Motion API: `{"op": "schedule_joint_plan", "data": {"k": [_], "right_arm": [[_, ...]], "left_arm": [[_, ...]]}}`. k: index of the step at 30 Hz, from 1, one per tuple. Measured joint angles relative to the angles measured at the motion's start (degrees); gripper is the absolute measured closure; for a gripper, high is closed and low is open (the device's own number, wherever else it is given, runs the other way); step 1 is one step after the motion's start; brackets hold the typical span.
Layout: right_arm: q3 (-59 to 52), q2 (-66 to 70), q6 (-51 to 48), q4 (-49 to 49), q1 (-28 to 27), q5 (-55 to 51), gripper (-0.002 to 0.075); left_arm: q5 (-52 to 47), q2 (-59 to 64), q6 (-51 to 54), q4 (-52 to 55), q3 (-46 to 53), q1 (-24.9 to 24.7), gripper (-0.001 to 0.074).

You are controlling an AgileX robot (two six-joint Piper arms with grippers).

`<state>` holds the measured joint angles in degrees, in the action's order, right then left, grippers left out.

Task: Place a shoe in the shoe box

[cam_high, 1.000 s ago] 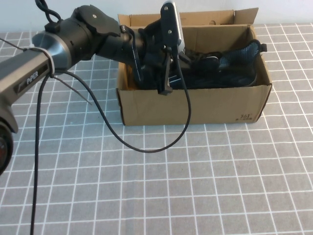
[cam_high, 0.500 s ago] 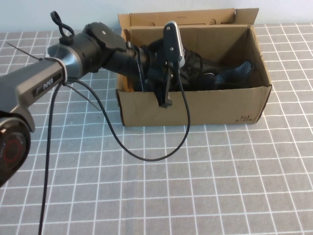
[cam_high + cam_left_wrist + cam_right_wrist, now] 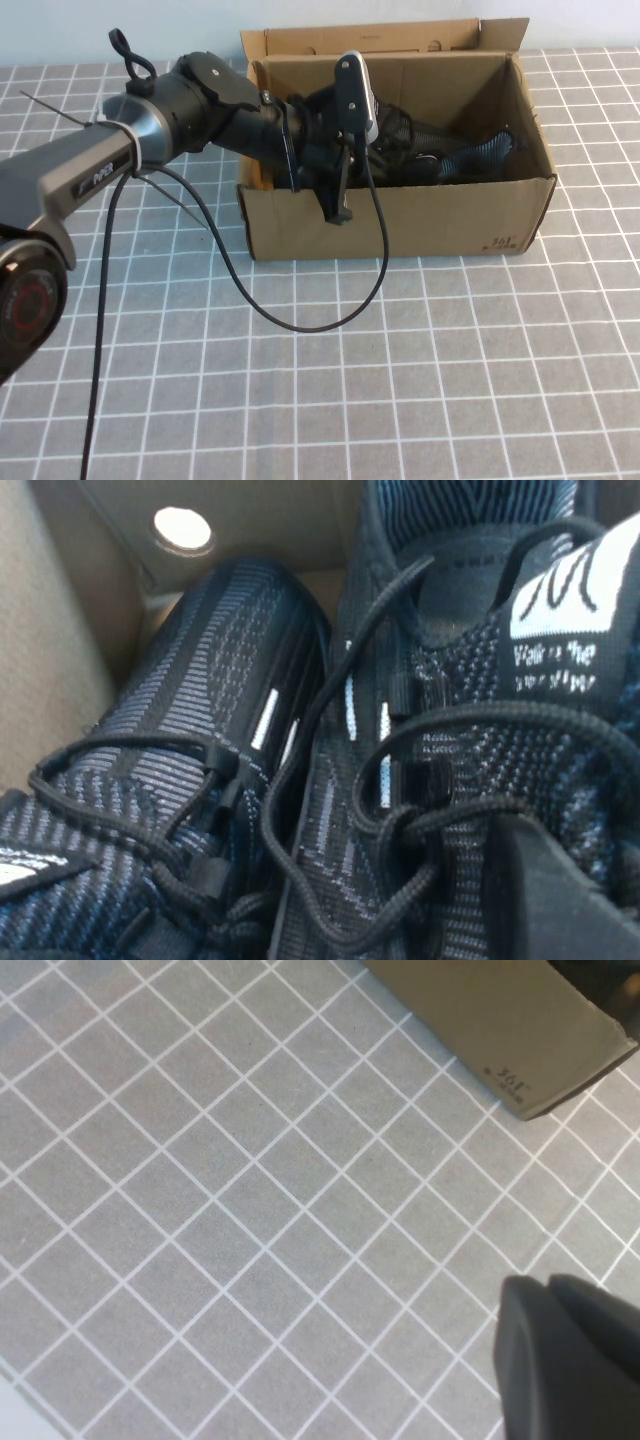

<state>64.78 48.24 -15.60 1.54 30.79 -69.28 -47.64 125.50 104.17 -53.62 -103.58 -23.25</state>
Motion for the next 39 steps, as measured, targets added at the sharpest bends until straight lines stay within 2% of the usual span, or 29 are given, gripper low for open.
{"op": "schedule_joint_plan", "data": {"k": [3,7,10,14,19,22,24,26,29,31,34,39], "right_arm": [[0.0,0.0,0.0,0.0,0.0,0.0,0.0742],[0.0,0.0,0.0,0.0,0.0,0.0,0.0742],[0.0,0.0,0.0,0.0,0.0,0.0,0.0742],[0.0,0.0,0.0,0.0,0.0,0.0,0.0742],[0.0,0.0,0.0,-0.1,0.0,0.0,0.0742],[0.0,0.0,0.0,-0.2,0.0,0.0,0.0742],[0.0,-0.1,0.0,-0.4,0.0,0.0,0.0742],[0.0,-0.7,0.0,-0.4,0.0,0.0,0.0742],[0.0,-1.9,1.3,-0.4,0.0,0.0,0.0742],[0.0,-2.7,2.8,-0.4,0.0,0.0,0.0742],[0.0,-3.9,5.0,-0.4,0.0,0.0,0.0743],[0.0,-7.6,8.9,-0.4,0.0,-0.7,0.0742]], "left_arm": [[0.2,0.0,-0.5,0.0,0.0,0.0,0.0637],[1.0,0.0,-3.9,-0.7,0.0,0.0,0.0446],[1.8,-0.5,-4.9,-1.1,0.0,0.0,0.0334],[2.0,-1.8,-5.2,-1.2,0.0,0.0,0.0289],[1.6,-5.6,-8.9,-1.3,-0.2,0.0,0.0283],[1.3,-8.2,-17.3,-1.0,-1.1,0.0,0.0308],[1.3,-9.9,-23.3,-0.4,-1.9,0.0,0.0358],[1.8,-12.0,-30.4,1.1,-2.8,0.0,0.0444],[2.3,-14.9,-39.5,3.7,-3.9,0.0,0.0621],[2.4,-17.0,-43.3,4.4,-4.2,0.0,0.0687],[1.8,-19.4,-45.2,4.6,-4.3,0.0,0.0721],[-0.8,-22.9,-48.1,6.7,-4.3,0.0,0.0734]]}}
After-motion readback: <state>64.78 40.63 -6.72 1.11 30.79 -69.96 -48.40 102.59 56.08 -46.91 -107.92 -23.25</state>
